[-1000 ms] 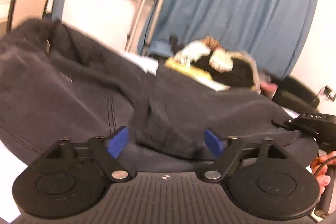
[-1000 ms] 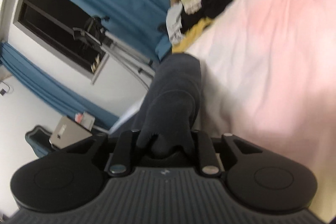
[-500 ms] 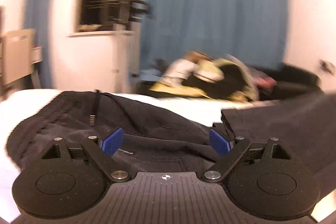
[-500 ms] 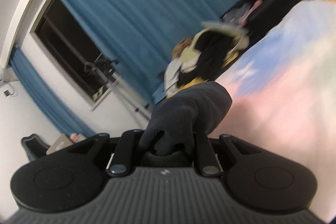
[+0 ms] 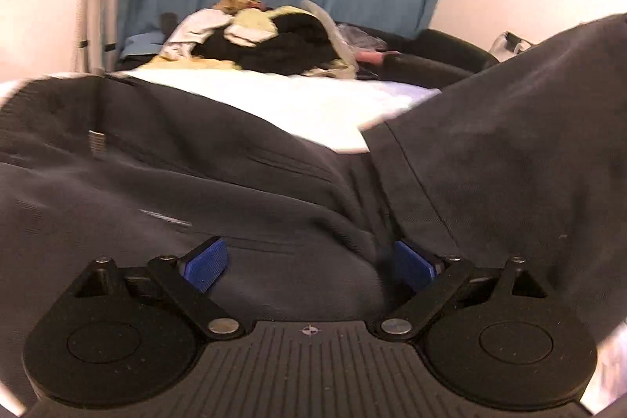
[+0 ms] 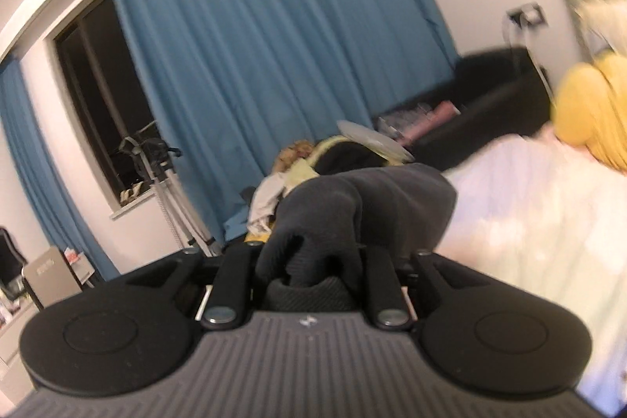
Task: Fold clothes
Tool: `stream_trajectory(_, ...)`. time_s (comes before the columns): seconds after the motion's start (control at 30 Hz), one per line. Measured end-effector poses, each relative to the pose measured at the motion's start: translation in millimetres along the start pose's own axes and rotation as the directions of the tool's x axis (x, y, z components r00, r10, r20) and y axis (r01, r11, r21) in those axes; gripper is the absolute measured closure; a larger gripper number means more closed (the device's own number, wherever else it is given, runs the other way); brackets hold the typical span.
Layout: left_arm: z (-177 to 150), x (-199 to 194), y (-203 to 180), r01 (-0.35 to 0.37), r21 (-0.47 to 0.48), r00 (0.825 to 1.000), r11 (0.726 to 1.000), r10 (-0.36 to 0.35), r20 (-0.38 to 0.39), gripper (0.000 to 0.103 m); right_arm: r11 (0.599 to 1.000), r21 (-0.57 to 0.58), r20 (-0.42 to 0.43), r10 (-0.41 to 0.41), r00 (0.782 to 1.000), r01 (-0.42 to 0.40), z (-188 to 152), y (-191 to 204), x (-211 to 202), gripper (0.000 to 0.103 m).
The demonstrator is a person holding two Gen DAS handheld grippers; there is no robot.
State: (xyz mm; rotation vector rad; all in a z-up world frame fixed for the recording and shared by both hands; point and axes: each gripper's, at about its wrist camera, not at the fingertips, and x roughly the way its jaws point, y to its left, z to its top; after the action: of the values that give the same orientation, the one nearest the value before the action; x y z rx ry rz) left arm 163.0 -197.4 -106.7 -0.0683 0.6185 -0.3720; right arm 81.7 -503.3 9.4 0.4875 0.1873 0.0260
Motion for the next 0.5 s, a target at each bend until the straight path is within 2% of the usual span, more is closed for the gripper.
stream_trajectory(0.17, 30.7, -100.4, 85.9, -0.066, -0.159, 0.994, 0.985, 0.079, 0.08, 0.007, 0.989, -0.117, 0.036, 0.1, 0.994, -0.095, -21.1, 103.4, 40.2, 0.081)
stream_trajectory(0.27, 47.0, -144.7, 135.2, -0.118, -0.235, 0.982, 0.965, 0.149, 0.116, 0.006, 0.973, -0.168, 0.001, 0.16, 0.987, -0.157, -48.0, 166.1, 68.0, 0.081)
stream_trajectory(0.37, 53.9, -181.2, 174.8, -0.135, -0.292, 0.956, 0.947, 0.202, 0.214, 0.006, 0.948, -0.234, -0.07, 0.203, 0.977, -0.214, -91.4, 224.4, 99.3, 0.081)
stream_trajectory(0.5, 44.9, -205.1, 219.7, -0.055, -0.384, 0.901, 0.922, 0.211, 0.379, 0.005, 0.893, -0.36, -0.235, 0.192, 0.953, -0.269, -187.1, 288.1, 144.6, 0.08)
